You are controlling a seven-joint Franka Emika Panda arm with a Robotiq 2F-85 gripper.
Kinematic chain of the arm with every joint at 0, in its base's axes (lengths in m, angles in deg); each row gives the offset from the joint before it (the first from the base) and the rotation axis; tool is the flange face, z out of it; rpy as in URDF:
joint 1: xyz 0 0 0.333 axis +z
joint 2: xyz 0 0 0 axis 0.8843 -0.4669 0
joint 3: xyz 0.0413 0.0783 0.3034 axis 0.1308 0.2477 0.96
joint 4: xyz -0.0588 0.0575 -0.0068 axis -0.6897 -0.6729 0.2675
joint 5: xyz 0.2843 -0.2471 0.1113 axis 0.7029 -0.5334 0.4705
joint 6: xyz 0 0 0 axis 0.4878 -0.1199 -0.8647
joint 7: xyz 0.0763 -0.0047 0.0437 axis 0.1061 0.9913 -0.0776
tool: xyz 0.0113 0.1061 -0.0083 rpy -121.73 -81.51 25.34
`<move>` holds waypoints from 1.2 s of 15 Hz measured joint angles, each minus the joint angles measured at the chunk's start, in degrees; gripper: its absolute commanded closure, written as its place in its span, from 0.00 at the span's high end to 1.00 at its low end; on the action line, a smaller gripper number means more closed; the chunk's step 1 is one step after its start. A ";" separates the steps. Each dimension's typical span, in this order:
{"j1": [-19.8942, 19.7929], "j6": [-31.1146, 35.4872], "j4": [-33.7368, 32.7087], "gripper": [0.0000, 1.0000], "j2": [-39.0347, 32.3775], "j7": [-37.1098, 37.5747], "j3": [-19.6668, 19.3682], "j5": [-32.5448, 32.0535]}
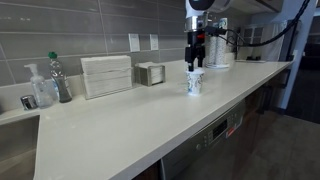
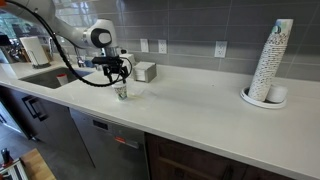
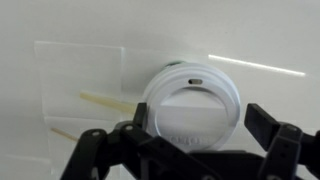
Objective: Pick up the paper cup lid from the kitchen counter and place it on the paper cup
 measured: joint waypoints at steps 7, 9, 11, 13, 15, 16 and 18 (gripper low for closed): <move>-0.04 0.01 -0.03 1.00 1.00 0.19 -0.01 0.04; -0.06 0.01 -0.03 0.94 1.15 0.28 -0.03 0.04; -0.08 0.02 -0.03 0.90 1.31 0.36 -0.05 0.04; -0.11 0.06 -0.03 0.90 1.38 0.42 -0.10 0.11; -0.16 0.07 -0.03 0.90 1.39 0.46 -0.20 0.15; -0.23 0.07 -0.03 0.87 1.39 0.46 -0.22 0.16; -0.35 0.11 -0.03 0.89 1.39 0.49 -0.29 0.20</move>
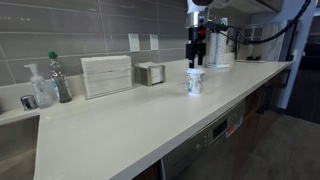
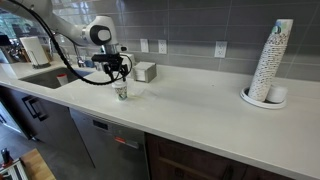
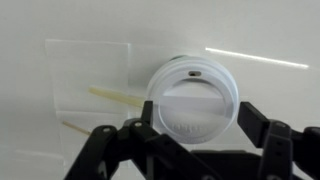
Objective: Pick up the paper cup lid from the kitchen counter and place it on the paper cup
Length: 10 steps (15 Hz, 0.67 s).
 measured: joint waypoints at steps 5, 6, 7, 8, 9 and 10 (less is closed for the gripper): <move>-0.14 0.09 0.04 0.90 0.00 0.01 -0.13 0.45; -0.17 0.10 0.05 0.89 0.00 0.01 -0.13 0.71; -0.21 0.12 0.06 0.89 -0.02 0.01 -0.14 0.94; -0.24 0.12 0.06 0.89 -0.04 0.01 -0.15 1.18; -0.26 0.13 0.07 0.90 -0.07 0.01 -0.17 1.41; -0.28 0.13 0.08 0.89 -0.10 0.01 -0.19 1.60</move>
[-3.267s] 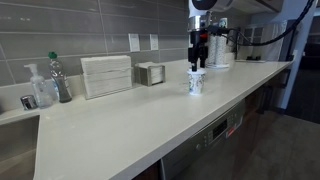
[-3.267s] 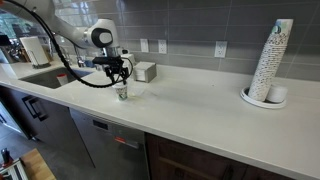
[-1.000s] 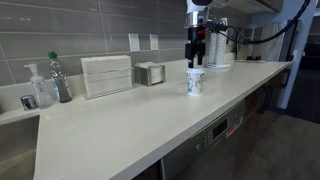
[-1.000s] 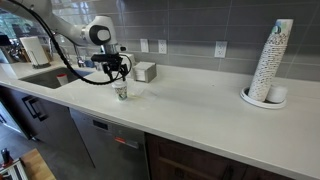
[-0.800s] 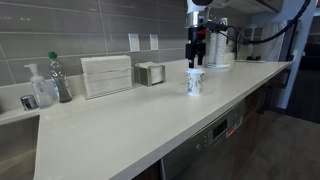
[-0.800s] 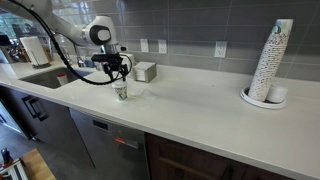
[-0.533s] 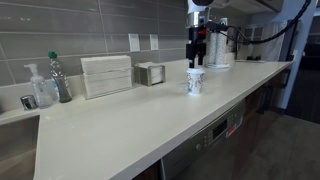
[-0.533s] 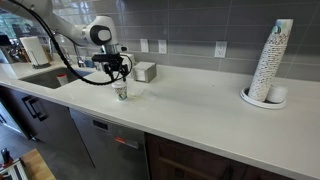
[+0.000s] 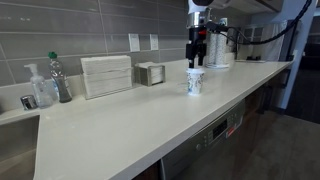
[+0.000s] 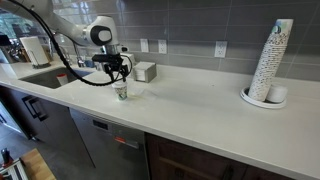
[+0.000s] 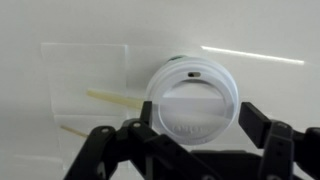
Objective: Pick up the paper cup lid from the kitchen counter and place it on the paper cup
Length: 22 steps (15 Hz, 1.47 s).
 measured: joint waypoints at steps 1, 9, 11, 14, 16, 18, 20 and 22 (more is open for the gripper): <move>-0.04 0.00 0.01 0.89 -0.03 0.00 -0.01 0.18; -0.39 0.01 0.04 0.89 -0.57 0.00 -0.03 0.67; -0.43 0.03 0.04 0.87 -0.75 0.00 -0.04 0.68; -0.44 0.21 0.04 0.86 -1.05 0.00 -0.04 0.74; -0.44 0.38 0.03 0.86 -1.27 0.00 -0.04 0.75; -0.43 0.39 0.03 0.86 -1.44 0.00 -0.03 0.75; -0.43 0.39 0.03 0.86 -1.63 0.00 -0.03 0.75; -0.43 0.40 -0.01 0.86 -1.89 0.00 -0.03 0.75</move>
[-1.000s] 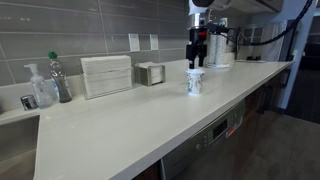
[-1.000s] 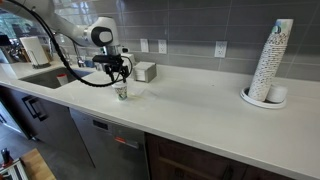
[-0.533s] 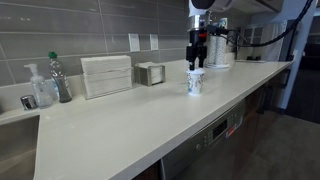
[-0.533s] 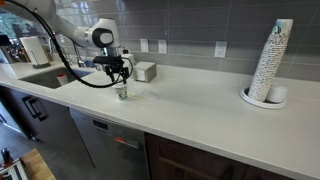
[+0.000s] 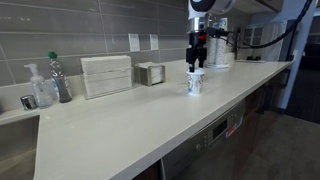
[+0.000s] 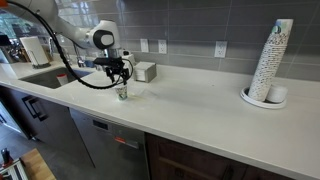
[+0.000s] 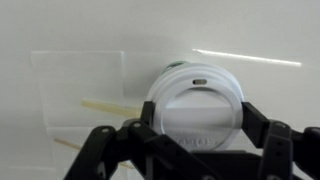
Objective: Pick up the paper cup lid from the kitchen counter and place it on the paper cup
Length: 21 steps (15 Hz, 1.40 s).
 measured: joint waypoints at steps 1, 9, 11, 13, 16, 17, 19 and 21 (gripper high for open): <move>0.00 0.00 -0.03 0.86 -0.03 0.00 0.00 0.00; 0.02 0.00 -0.09 0.82 -0.10 0.00 0.00 -0.08; 0.09 -0.05 -0.15 0.81 -0.13 0.00 0.02 -0.32; 0.09 -0.20 -0.34 0.81 -0.23 0.00 0.02 -0.33; 0.08 -0.86 -0.93 0.81 -0.56 -0.01 0.02 -0.33; 0.08 -1.10 -1.16 0.82 -0.69 -0.01 0.02 -0.33; 0.08 -1.43 -1.50 0.86 -0.89 -0.02 0.02 -0.33; 0.10 -1.45 -1.60 0.94 -0.96 -0.07 0.04 -0.33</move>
